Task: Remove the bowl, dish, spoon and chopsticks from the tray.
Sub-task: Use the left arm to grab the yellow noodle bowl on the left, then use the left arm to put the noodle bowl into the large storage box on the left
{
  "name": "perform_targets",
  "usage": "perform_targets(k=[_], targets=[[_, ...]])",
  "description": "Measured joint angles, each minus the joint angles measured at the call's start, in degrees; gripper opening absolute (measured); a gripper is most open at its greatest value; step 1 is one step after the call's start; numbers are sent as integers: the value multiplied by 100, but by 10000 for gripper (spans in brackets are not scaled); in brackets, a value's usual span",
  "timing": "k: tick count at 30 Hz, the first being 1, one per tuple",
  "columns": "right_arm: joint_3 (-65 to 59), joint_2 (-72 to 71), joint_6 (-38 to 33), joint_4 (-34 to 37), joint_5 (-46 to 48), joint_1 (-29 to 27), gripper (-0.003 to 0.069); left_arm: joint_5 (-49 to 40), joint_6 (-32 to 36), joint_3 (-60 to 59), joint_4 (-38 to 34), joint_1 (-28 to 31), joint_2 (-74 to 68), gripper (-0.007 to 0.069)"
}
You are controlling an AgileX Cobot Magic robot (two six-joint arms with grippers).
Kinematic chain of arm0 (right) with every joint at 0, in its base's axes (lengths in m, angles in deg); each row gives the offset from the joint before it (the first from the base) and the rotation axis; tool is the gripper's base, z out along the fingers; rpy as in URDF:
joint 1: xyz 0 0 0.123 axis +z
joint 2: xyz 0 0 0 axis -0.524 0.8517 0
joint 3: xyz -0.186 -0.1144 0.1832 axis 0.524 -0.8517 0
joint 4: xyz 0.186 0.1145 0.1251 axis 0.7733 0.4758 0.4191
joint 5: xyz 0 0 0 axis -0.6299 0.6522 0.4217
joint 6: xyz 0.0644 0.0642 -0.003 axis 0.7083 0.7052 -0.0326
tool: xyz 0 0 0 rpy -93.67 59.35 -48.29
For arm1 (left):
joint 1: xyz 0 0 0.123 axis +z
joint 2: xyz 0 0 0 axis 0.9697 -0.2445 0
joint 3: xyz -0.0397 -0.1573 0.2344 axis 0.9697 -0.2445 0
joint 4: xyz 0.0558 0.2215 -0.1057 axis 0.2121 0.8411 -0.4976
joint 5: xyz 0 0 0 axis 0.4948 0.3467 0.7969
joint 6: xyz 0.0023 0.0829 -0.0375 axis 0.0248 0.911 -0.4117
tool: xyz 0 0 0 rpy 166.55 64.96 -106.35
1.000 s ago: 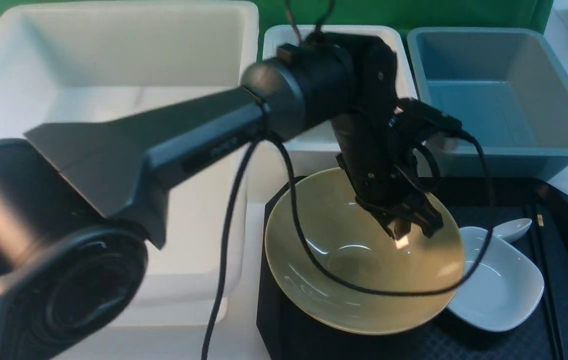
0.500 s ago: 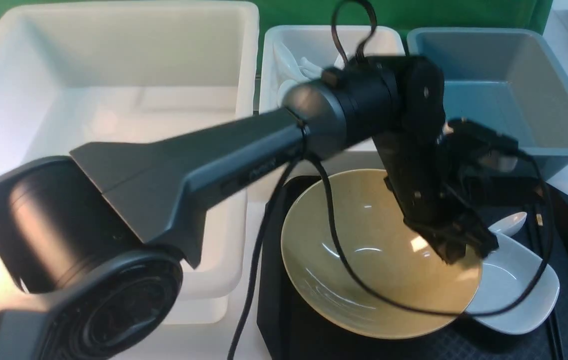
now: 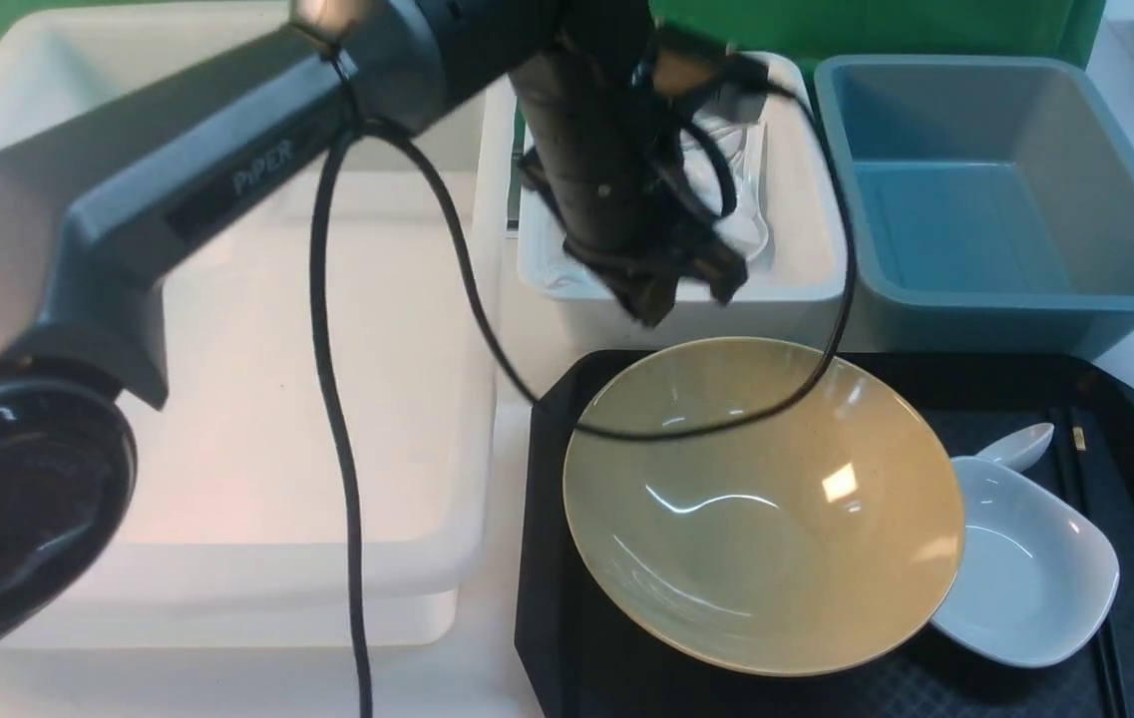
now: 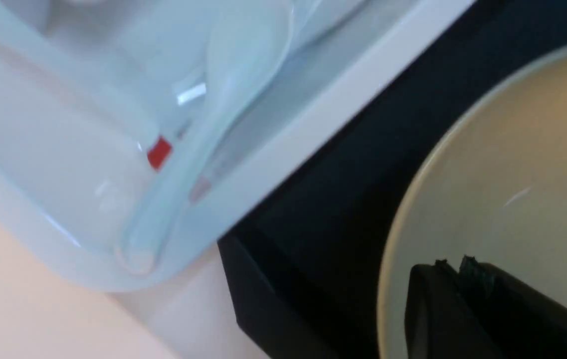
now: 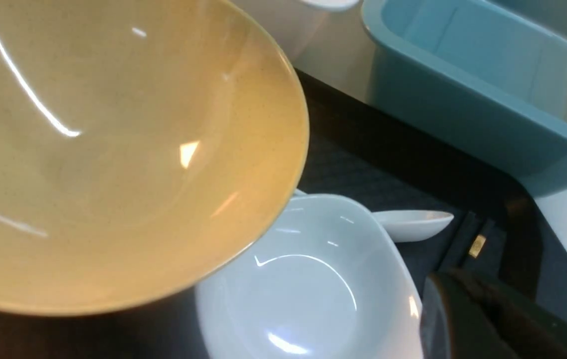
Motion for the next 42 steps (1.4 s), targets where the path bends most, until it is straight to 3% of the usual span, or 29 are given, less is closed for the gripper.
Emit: perform_targets(k=[3,11,16,20,26,34,38,42], targets=[[0,0,57,0,-5,0,42,-14,93,-138,0,0,-98,113],[0,0,121,0,-16,0,45,1,94,-180,314,-5,-312,371],[0,0,161,0,-16,0,45,21,77,-180,376,-5,-608,419],[0,0,166,0,-18,0,45,33,76,-180,116,-5,-860,379],[0,0,166,0,-29,0,45,-23,112,-122,-228,-4,-949,171],[0,0,166,0,-34,0,46,-65,376,-114,-863,243,-936,123],[0,0,166,0,-34,0,47,-88,696,-114,-1772,576,-842,17],[0,0,172,0,-34,0,47,-10,846,-121,-2175,813,-735,2]])
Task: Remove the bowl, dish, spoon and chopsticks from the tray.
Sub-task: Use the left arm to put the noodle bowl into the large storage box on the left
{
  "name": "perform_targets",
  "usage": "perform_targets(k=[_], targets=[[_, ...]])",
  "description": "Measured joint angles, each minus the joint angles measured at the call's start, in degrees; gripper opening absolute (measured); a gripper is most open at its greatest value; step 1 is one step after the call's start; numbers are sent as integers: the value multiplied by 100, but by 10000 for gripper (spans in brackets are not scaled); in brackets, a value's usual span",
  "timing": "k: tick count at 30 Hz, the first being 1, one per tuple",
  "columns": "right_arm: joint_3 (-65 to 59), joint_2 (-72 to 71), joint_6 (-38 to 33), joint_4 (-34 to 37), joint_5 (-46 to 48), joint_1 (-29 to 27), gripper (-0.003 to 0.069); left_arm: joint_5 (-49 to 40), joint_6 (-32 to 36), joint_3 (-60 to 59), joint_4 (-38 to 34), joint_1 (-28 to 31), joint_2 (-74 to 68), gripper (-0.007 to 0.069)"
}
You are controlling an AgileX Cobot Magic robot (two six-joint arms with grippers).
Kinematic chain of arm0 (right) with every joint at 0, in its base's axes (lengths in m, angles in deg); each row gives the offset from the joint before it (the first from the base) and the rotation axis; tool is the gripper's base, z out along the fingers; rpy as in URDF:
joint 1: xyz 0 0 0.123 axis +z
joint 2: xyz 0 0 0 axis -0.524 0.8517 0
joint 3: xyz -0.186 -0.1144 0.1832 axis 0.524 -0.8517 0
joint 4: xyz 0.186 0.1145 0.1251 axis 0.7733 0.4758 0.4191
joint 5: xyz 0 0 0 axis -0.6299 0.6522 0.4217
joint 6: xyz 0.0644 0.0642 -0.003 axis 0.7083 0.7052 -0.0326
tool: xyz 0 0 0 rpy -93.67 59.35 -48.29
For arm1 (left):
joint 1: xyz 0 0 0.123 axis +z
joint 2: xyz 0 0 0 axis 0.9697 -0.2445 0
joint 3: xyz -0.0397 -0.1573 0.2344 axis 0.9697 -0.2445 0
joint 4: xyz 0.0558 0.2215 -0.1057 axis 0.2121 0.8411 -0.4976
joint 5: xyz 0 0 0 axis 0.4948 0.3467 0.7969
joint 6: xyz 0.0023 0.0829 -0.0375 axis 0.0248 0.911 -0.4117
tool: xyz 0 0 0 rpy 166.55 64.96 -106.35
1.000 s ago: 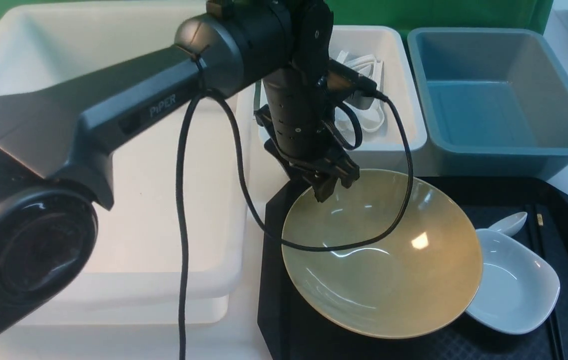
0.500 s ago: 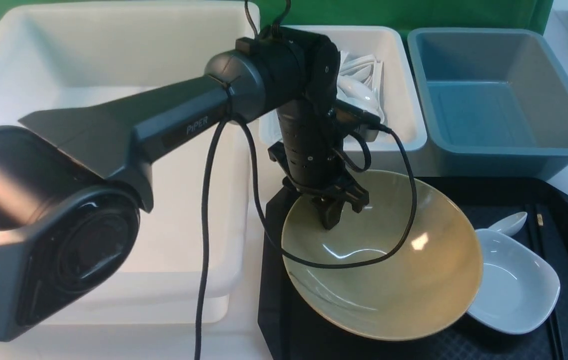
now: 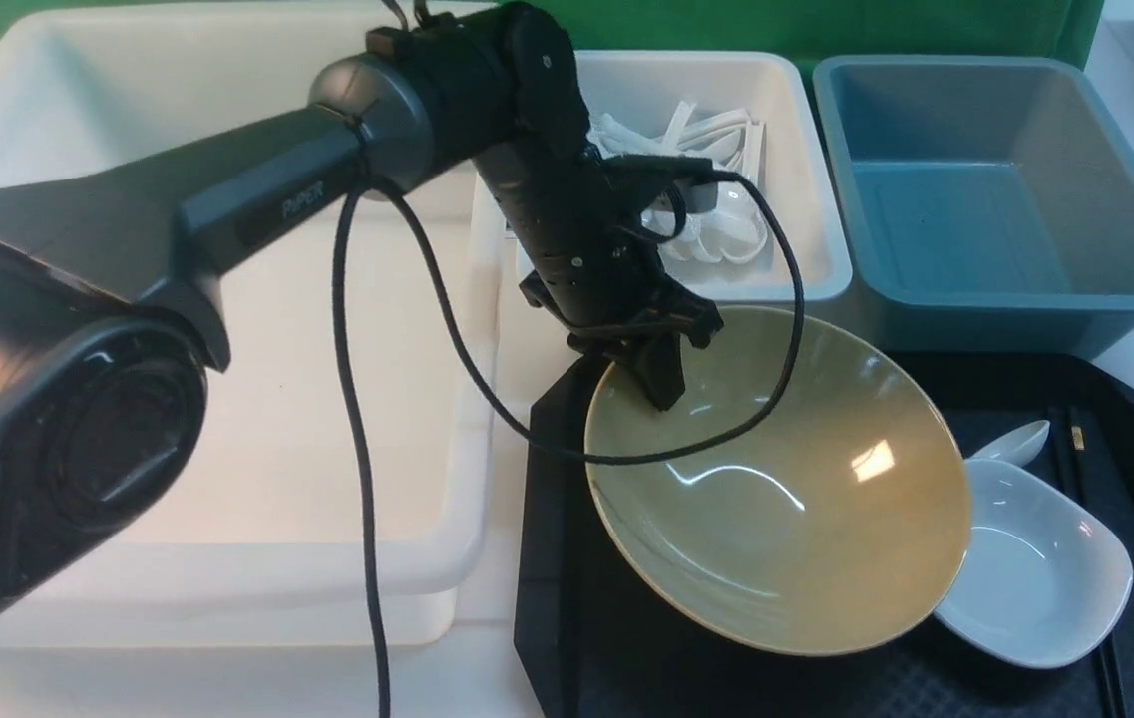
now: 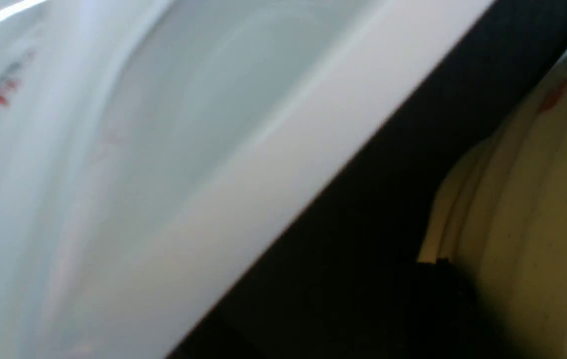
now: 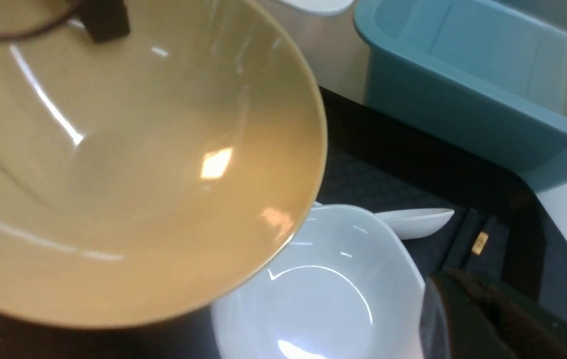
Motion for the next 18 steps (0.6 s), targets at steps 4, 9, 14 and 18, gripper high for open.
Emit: perform_targets(k=[4,9,14,18], targets=[[0,0,0,0,0,0,47,113,181,0,-153,166,135,4],[0,0,0,0,0,0,47,111,502,-10,-563,222,539,3],[0,0,0,0,0,0,47,25,840,-10,-1222,330,1033,3],[0,0,0,0,0,0,47,-29,949,27,-1619,625,1341,3]])
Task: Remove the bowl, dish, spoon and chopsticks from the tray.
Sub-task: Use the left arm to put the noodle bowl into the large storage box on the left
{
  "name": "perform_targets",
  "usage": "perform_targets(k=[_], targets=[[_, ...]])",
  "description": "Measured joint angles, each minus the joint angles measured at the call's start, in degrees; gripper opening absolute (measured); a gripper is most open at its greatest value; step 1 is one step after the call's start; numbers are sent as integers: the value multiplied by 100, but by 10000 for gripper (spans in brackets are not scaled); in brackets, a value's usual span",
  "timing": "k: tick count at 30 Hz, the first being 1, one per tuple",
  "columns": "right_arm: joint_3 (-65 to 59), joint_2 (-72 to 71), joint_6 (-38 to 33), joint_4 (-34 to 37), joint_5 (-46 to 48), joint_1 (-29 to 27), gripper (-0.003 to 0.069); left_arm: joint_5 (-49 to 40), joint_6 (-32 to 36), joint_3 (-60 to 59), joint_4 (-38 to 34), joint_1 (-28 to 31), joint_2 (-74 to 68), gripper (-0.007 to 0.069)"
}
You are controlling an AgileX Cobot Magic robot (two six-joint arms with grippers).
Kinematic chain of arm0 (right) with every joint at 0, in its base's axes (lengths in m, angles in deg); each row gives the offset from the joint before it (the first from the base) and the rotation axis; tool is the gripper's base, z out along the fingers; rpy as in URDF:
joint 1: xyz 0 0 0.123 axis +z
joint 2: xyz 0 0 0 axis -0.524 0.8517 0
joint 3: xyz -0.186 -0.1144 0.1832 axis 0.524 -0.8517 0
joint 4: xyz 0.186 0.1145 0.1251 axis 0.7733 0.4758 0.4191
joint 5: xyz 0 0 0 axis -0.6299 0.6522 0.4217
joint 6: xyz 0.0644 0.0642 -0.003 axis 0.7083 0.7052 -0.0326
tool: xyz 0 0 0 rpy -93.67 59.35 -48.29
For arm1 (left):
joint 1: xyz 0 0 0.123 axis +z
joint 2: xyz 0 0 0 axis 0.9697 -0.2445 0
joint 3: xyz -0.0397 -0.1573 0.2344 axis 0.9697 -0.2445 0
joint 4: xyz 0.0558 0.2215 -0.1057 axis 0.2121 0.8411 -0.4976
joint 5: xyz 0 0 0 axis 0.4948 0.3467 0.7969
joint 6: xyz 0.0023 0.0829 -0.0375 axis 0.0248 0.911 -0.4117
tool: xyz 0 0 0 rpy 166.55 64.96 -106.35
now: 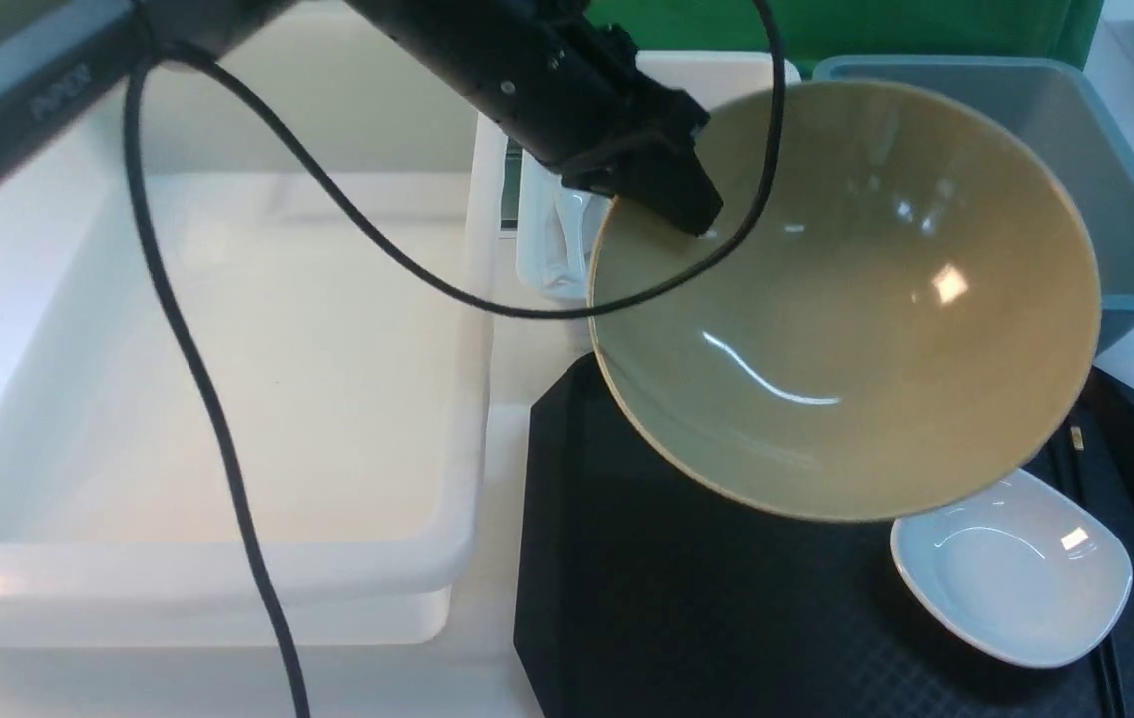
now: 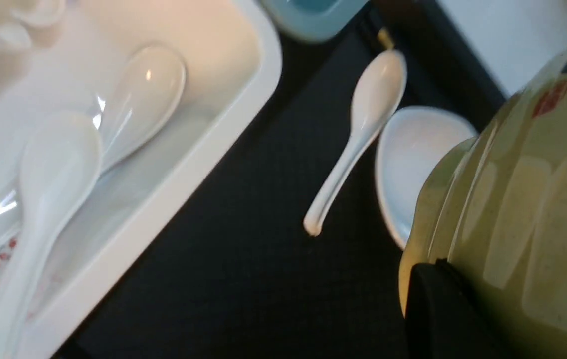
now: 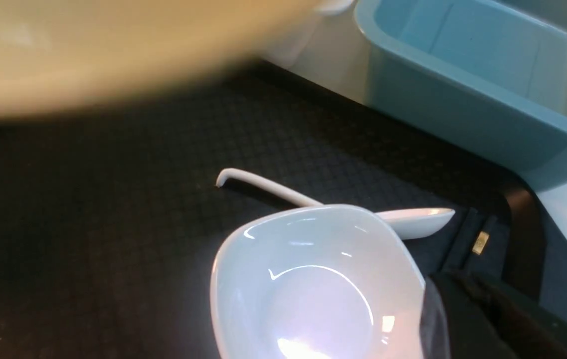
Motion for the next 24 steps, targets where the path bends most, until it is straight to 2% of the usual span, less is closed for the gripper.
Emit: perform_targets(k=[3,5,6,7,8,10,11,14,15,16,19,24], targets=[[0,0,0,0,0,0,47,-47,8,171,-29,529,340,3],[0,0,0,0,0,0,47,-47,-42,284,121,1237,814,3],[0,0,0,0,0,0,47,-46,-50,284,146,1237,814,3],[0,0,0,0,0,0,47,-46,-91,302,267,1559,1027,3],[0,0,0,0,0,0,47,-42,-226,309,626,2022,1334,3],[0,0,0,0,0,0,47,-42,-354,287,913,2351,1534,3],[0,0,0,0,0,0,47,-30,-541,98,1484,2984,1888,3],[0,0,0,0,0,0,47,-30,-737,-454,1964,3709,2153,3],[0,0,0,0,0,0,47,-30,-751,-509,1984,3756,2164,3],[0,0,0,0,-14,0,47,-15,-801,-1089,2124,4119,2198,3],[0,0,0,0,-73,0,47,388,-821,-2217,2320,4404,2125,3],[-5,0,0,0,-140,0,47,1565,-879,-3625,2486,4384,1981,3]])
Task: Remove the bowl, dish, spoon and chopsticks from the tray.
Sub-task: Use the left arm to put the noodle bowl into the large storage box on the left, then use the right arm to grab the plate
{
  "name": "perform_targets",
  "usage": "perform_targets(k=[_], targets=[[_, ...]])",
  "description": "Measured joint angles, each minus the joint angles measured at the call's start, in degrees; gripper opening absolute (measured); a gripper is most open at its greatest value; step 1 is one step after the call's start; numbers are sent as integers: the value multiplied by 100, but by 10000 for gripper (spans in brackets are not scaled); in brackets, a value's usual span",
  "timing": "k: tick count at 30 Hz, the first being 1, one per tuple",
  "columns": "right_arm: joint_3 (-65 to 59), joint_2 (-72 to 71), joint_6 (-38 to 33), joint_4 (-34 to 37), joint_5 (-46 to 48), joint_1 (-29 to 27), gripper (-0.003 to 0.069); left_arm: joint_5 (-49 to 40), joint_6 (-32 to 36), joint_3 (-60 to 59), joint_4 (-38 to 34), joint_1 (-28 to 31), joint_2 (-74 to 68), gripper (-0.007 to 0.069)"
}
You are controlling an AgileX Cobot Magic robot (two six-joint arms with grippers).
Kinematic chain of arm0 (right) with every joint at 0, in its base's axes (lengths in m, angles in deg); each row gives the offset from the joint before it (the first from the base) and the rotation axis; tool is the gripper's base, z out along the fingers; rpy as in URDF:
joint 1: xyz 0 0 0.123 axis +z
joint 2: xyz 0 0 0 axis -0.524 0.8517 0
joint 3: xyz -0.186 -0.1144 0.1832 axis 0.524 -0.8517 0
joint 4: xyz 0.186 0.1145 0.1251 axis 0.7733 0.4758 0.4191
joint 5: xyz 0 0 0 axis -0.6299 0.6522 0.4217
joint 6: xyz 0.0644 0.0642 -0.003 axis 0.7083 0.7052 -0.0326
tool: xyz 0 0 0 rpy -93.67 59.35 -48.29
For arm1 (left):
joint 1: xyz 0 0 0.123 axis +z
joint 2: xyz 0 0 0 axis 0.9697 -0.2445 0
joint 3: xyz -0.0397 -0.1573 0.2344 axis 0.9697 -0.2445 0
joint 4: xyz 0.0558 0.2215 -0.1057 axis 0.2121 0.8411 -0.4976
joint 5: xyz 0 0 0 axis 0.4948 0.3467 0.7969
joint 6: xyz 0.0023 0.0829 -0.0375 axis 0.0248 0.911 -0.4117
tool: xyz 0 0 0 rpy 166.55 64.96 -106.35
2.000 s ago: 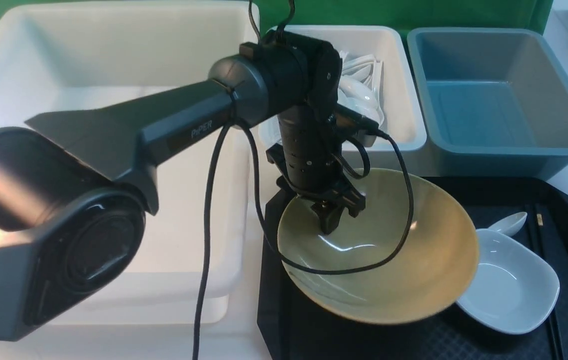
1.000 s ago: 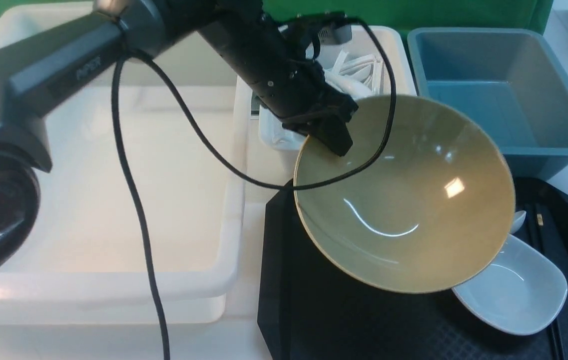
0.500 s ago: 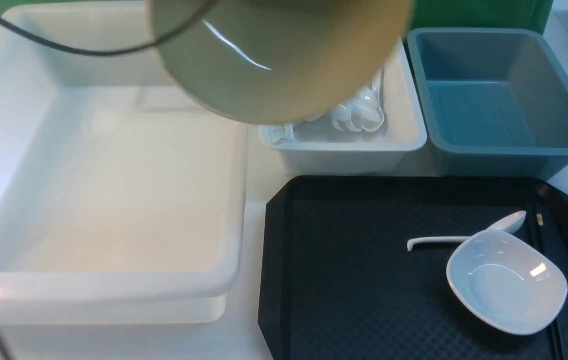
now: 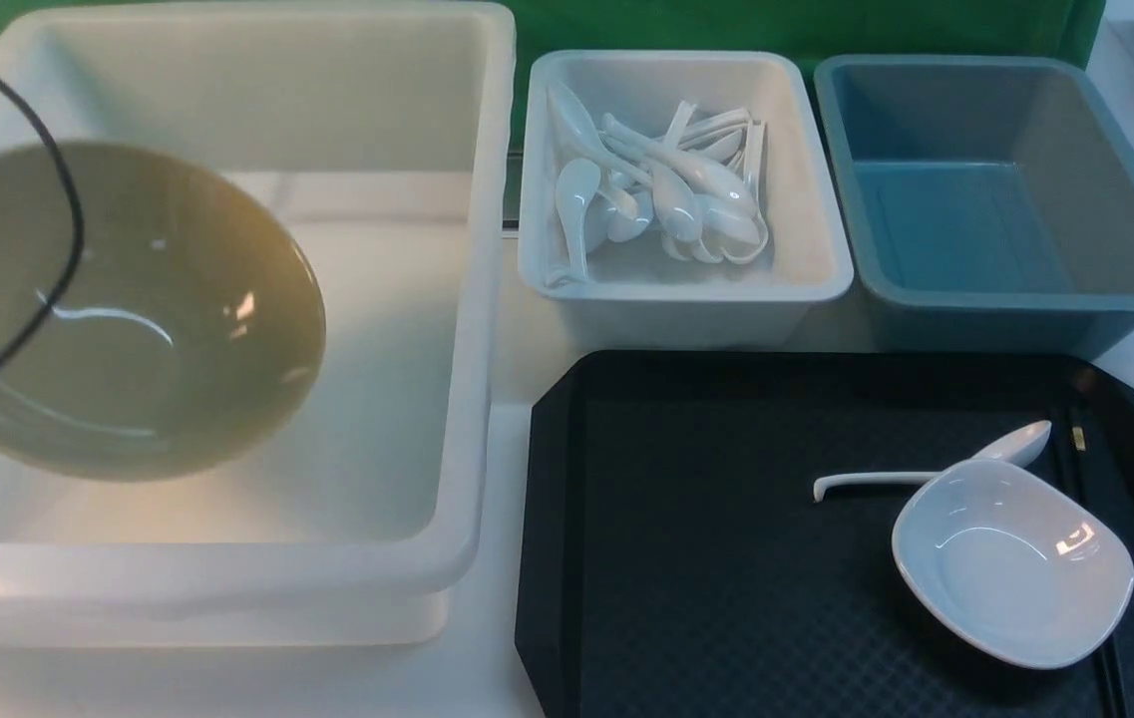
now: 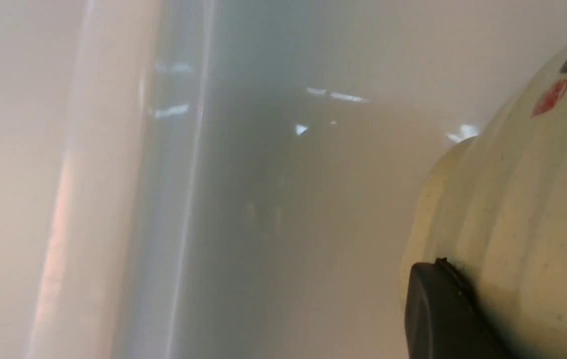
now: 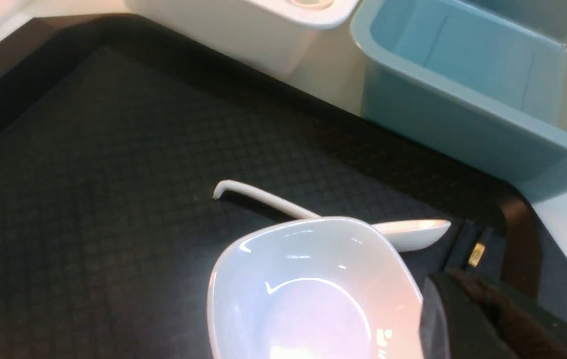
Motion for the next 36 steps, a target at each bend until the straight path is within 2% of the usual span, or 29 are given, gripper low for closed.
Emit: perform_targets(k=[1,3,7,12,15,20,21,23,24,27,31,35,36], targets=[[0,0,0,0,-6,0,47,52,0,-87,18,1,-10,3],[-5,0,5,0,-15,0,47,803,-47,-491,77,-6,-73,3],[-5,0,11,0,-27,0,47,1285,-90,-615,79,-6,-187,1],[-5,0,11,0,-32,0,47,1493,-117,-619,256,-143,-367,12],[-5,0,11,0,-32,0,47,1563,-144,-619,588,-295,-421,47],[-5,0,36,0,-32,0,47,1173,-443,-485,1124,-533,-420,177],[-5,0,103,0,-32,0,47,964,-598,-320,1269,-556,-399,237],[-5,0,146,0,-32,0,47,855,-684,-210,1319,-561,-365,269],[-5,0,157,0,-32,0,47,678,-821,20,1381,-561,-289,320],[-5,0,163,0,-32,0,47,397,-986,367,1386,-561,-181,371],[-5,0,163,0,-32,0,47,133,-1044,633,1004,-605,-136,371],[-5,0,163,0,-32,0,47,63,-900,551,654,-816,-258,284],[-5,0,163,0,-32,0,47,119,-797,478,618,-905,-360,240]])
